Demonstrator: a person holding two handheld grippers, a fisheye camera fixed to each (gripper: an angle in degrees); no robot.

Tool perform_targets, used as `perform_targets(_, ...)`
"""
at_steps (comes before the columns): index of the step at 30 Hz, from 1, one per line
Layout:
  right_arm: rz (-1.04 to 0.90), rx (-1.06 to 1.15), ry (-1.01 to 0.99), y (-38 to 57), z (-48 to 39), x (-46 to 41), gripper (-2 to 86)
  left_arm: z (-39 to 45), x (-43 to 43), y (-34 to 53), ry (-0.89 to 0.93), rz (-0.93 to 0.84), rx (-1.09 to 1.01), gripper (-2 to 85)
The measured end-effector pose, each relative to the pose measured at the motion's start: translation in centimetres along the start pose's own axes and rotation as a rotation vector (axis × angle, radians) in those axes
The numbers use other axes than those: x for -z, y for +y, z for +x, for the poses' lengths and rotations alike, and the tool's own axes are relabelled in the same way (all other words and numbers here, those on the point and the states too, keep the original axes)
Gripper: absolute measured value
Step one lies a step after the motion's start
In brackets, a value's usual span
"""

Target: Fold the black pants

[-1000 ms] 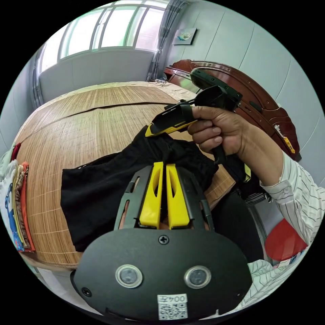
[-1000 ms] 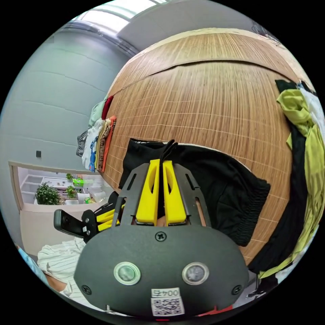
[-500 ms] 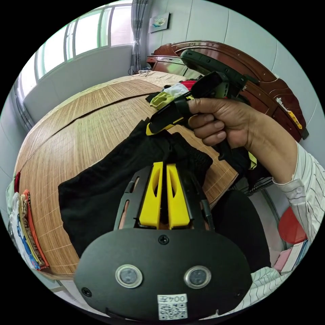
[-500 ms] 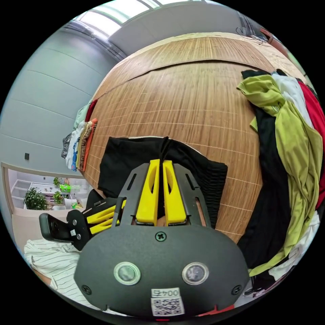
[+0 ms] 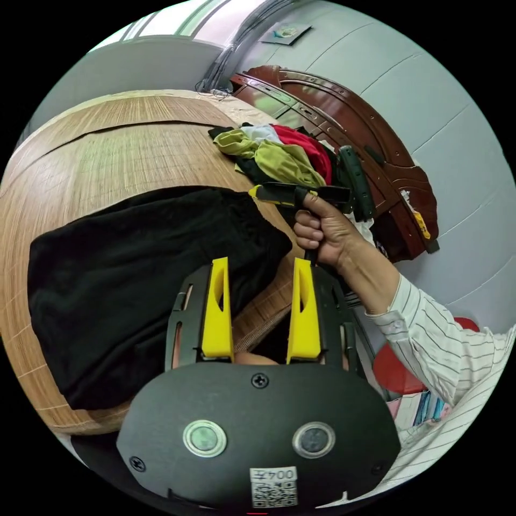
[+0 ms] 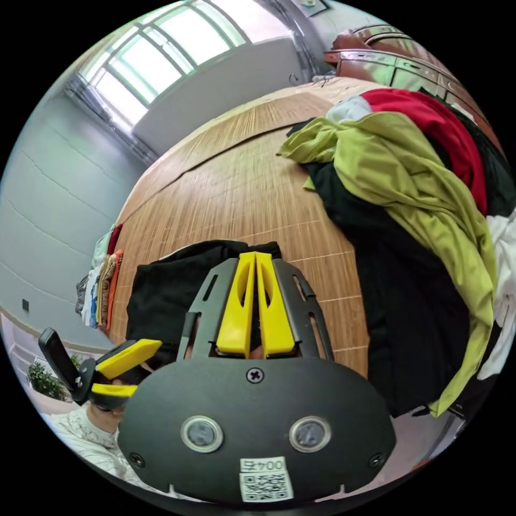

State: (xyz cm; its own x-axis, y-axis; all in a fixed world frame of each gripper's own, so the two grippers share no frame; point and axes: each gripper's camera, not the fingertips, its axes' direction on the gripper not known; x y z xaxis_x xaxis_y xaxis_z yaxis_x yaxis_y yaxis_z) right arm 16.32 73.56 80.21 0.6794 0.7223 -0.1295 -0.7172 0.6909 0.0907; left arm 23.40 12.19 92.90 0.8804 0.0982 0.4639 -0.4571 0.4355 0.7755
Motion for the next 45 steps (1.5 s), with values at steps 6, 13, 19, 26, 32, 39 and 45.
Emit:
perform_targets(6,0.158,0.180,-0.127,8.0,-7.6,4.6,-0.7,-7.6,12.3,9.0,-0.252,0.120,0.141,13.2)
perform_targets(13,0.072,0.220,-0.117,16.1,-17.9,0.3,0.7,-20.2,20.8,19.4,-0.216,0.222,0.540,8.3)
perform_targets(19,-0.033,0.341,-0.136,13.5,-26.0,-0.9,7.5,-22.7,22.3,17.8,-0.182,0.253,0.513,9.3)
perform_targets(26,-0.184,0.687,-0.043,2.4,-39.6,-5.3,9.8,-25.4,23.7,16.4,-0.047,0.247,0.512,9.4)
perform_targets(32,-0.433,0.844,0.043,-5.0,-49.3,-14.6,10.9,-26.8,25.3,14.8,0.029,0.227,0.533,7.8)
perform_targets(39,-0.612,0.837,0.097,-8.3,-54.7,-22.5,12.0,-25.9,27.2,14.1,0.029,0.217,0.509,3.5)
perform_targets(45,-0.692,0.895,0.202,-7.6,-56.5,-25.5,2.7,-23.9,28.8,13.5,-0.030,0.206,0.451,2.9)
